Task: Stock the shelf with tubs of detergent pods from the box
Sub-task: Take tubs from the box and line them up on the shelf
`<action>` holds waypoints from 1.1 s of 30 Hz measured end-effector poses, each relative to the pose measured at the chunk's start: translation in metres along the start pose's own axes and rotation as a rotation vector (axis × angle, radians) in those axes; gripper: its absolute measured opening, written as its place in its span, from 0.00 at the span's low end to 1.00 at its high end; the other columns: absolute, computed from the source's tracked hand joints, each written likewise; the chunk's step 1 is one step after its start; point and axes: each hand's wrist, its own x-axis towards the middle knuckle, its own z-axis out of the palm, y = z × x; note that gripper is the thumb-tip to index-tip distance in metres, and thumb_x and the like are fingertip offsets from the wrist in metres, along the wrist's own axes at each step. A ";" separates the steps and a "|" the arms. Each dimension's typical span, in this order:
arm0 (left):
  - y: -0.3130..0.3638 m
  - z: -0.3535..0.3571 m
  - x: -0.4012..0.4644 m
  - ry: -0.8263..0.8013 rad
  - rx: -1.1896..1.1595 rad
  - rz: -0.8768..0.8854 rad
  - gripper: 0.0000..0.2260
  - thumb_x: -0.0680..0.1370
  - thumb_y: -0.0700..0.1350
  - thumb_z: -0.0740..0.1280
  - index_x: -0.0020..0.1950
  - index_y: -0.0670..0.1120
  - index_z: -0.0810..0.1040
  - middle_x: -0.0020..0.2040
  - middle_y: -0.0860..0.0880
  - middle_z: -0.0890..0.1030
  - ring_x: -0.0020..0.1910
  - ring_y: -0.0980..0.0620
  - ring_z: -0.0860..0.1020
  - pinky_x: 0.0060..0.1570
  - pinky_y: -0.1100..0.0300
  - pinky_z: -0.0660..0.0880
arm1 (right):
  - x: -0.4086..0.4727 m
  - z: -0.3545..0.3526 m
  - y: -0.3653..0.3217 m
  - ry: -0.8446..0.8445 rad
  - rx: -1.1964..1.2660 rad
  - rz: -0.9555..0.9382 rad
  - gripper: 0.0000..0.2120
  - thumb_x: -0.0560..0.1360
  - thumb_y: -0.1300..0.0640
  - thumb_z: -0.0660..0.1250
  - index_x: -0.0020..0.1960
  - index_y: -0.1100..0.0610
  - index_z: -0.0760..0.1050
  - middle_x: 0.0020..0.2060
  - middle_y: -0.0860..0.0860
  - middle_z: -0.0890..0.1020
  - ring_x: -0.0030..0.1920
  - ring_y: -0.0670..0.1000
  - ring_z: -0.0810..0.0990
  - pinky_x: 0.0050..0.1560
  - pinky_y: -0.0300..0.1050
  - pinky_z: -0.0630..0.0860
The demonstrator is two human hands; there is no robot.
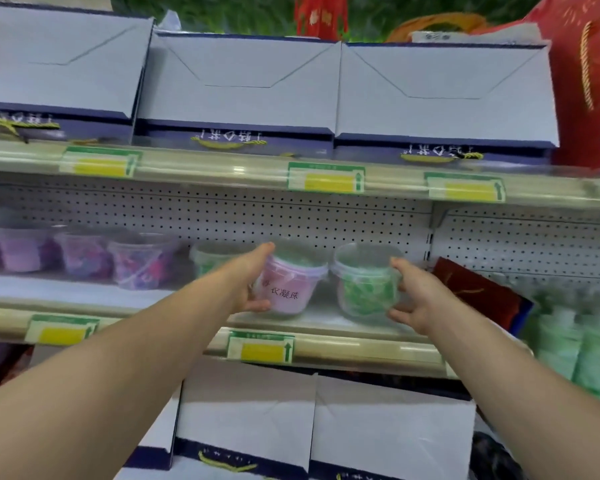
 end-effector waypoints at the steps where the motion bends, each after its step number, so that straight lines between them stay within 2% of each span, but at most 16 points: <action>1: -0.001 0.000 0.005 0.005 0.068 0.014 0.15 0.79 0.58 0.59 0.49 0.46 0.71 0.58 0.41 0.72 0.42 0.44 0.76 0.38 0.55 0.77 | 0.006 0.000 0.001 -0.009 -0.035 0.017 0.20 0.77 0.47 0.64 0.64 0.56 0.70 0.58 0.53 0.77 0.50 0.56 0.77 0.55 0.53 0.74; 4: -0.009 -0.003 0.016 0.067 0.308 0.075 0.23 0.80 0.62 0.52 0.48 0.43 0.72 0.52 0.40 0.76 0.47 0.42 0.79 0.42 0.54 0.76 | 0.014 -0.002 0.004 0.013 -0.218 0.009 0.21 0.78 0.43 0.59 0.61 0.59 0.72 0.46 0.55 0.78 0.43 0.56 0.78 0.42 0.47 0.76; 6: -0.014 -0.012 0.026 0.183 0.594 0.193 0.29 0.78 0.65 0.48 0.45 0.42 0.75 0.50 0.41 0.79 0.44 0.43 0.81 0.39 0.55 0.77 | 0.017 -0.009 0.008 0.112 -0.533 -0.094 0.29 0.78 0.39 0.55 0.63 0.64 0.70 0.52 0.58 0.78 0.48 0.57 0.77 0.45 0.47 0.74; 8: -0.022 -0.021 0.032 0.302 0.801 0.331 0.31 0.76 0.68 0.48 0.44 0.42 0.76 0.47 0.42 0.81 0.44 0.43 0.81 0.46 0.51 0.79 | 0.014 -0.014 0.012 0.196 -0.790 -0.236 0.30 0.77 0.39 0.56 0.66 0.63 0.67 0.58 0.59 0.77 0.53 0.58 0.76 0.51 0.49 0.72; 10: -0.032 -0.024 0.032 0.401 0.860 0.442 0.30 0.75 0.67 0.54 0.56 0.41 0.72 0.52 0.43 0.79 0.51 0.42 0.79 0.50 0.49 0.76 | 0.010 -0.017 0.017 0.225 -0.912 -0.368 0.28 0.76 0.43 0.62 0.69 0.58 0.62 0.59 0.58 0.75 0.54 0.59 0.75 0.51 0.50 0.72; 11: -0.037 -0.022 0.028 0.448 0.884 0.526 0.29 0.75 0.65 0.59 0.61 0.42 0.68 0.56 0.43 0.75 0.53 0.41 0.77 0.48 0.50 0.74 | 0.008 -0.017 0.020 0.224 -0.957 -0.425 0.29 0.75 0.45 0.64 0.70 0.54 0.59 0.59 0.58 0.74 0.55 0.60 0.75 0.51 0.50 0.72; 13: -0.044 -0.015 0.017 0.494 1.002 0.773 0.26 0.73 0.61 0.66 0.65 0.48 0.65 0.59 0.46 0.69 0.54 0.45 0.73 0.44 0.52 0.74 | 0.010 -0.014 0.026 0.211 -1.032 -0.503 0.30 0.75 0.47 0.66 0.72 0.48 0.57 0.60 0.58 0.73 0.56 0.60 0.75 0.51 0.50 0.72; 15: -0.045 -0.007 0.011 0.463 1.154 0.967 0.24 0.73 0.58 0.69 0.65 0.52 0.67 0.59 0.48 0.68 0.56 0.48 0.70 0.43 0.53 0.76 | 0.015 -0.007 0.031 0.214 -1.069 -0.547 0.25 0.75 0.48 0.65 0.69 0.48 0.62 0.57 0.58 0.76 0.55 0.61 0.76 0.49 0.49 0.74; 18: -0.039 -0.002 0.021 0.465 1.248 0.960 0.17 0.74 0.51 0.69 0.61 0.51 0.72 0.59 0.50 0.72 0.56 0.49 0.71 0.43 0.54 0.76 | 0.018 0.008 0.033 0.256 -1.046 -0.591 0.19 0.76 0.49 0.65 0.64 0.52 0.66 0.51 0.59 0.78 0.51 0.60 0.77 0.42 0.47 0.72; 20: -0.034 -0.002 0.031 0.509 1.224 0.986 0.14 0.72 0.46 0.72 0.56 0.49 0.76 0.54 0.50 0.77 0.52 0.48 0.74 0.36 0.56 0.73 | 0.019 0.019 0.032 0.272 -1.048 -0.615 0.17 0.77 0.50 0.65 0.63 0.53 0.67 0.50 0.58 0.78 0.50 0.60 0.77 0.41 0.46 0.70; 22: -0.030 -0.003 0.041 0.523 1.323 1.060 0.13 0.63 0.41 0.79 0.44 0.46 0.81 0.41 0.50 0.81 0.42 0.46 0.77 0.27 0.61 0.65 | 0.020 0.029 0.031 0.288 -1.068 -0.625 0.16 0.77 0.50 0.64 0.62 0.54 0.67 0.50 0.58 0.78 0.51 0.60 0.77 0.41 0.46 0.69; 24: -0.024 -0.004 0.052 0.589 1.448 1.064 0.16 0.51 0.37 0.81 0.34 0.45 0.80 0.29 0.49 0.79 0.32 0.45 0.77 0.26 0.63 0.60 | 0.023 0.037 0.030 0.299 -1.104 -0.620 0.16 0.78 0.49 0.63 0.62 0.55 0.67 0.51 0.58 0.76 0.52 0.61 0.77 0.42 0.46 0.69; 26: -0.021 -0.005 0.063 0.670 1.498 1.049 0.17 0.48 0.35 0.79 0.32 0.44 0.80 0.26 0.48 0.78 0.30 0.44 0.77 0.27 0.62 0.59 | 0.028 0.043 0.030 0.284 -1.128 -0.607 0.17 0.78 0.49 0.62 0.63 0.55 0.65 0.53 0.59 0.74 0.51 0.61 0.77 0.42 0.47 0.69; 28: -0.019 -0.006 0.067 0.660 1.520 0.993 0.13 0.55 0.34 0.77 0.37 0.43 0.82 0.30 0.45 0.80 0.35 0.43 0.78 0.31 0.59 0.62 | 0.034 0.046 0.030 0.234 -1.148 -0.581 0.19 0.79 0.49 0.61 0.66 0.54 0.63 0.56 0.60 0.73 0.53 0.62 0.76 0.43 0.48 0.70; 30: -0.017 -0.005 0.068 0.625 1.517 0.914 0.11 0.66 0.35 0.70 0.47 0.43 0.81 0.41 0.43 0.83 0.47 0.42 0.78 0.39 0.55 0.67 | 0.037 0.046 0.031 0.166 -1.166 -0.551 0.25 0.78 0.50 0.61 0.71 0.54 0.57 0.61 0.61 0.70 0.57 0.63 0.74 0.48 0.51 0.72; 33: -0.017 -0.004 0.064 0.593 1.584 0.794 0.16 0.73 0.38 0.65 0.60 0.45 0.75 0.54 0.44 0.80 0.57 0.43 0.74 0.54 0.53 0.69 | 0.031 0.038 0.039 0.115 -1.207 -0.581 0.33 0.76 0.53 0.63 0.75 0.54 0.49 0.66 0.61 0.66 0.64 0.62 0.69 0.56 0.54 0.71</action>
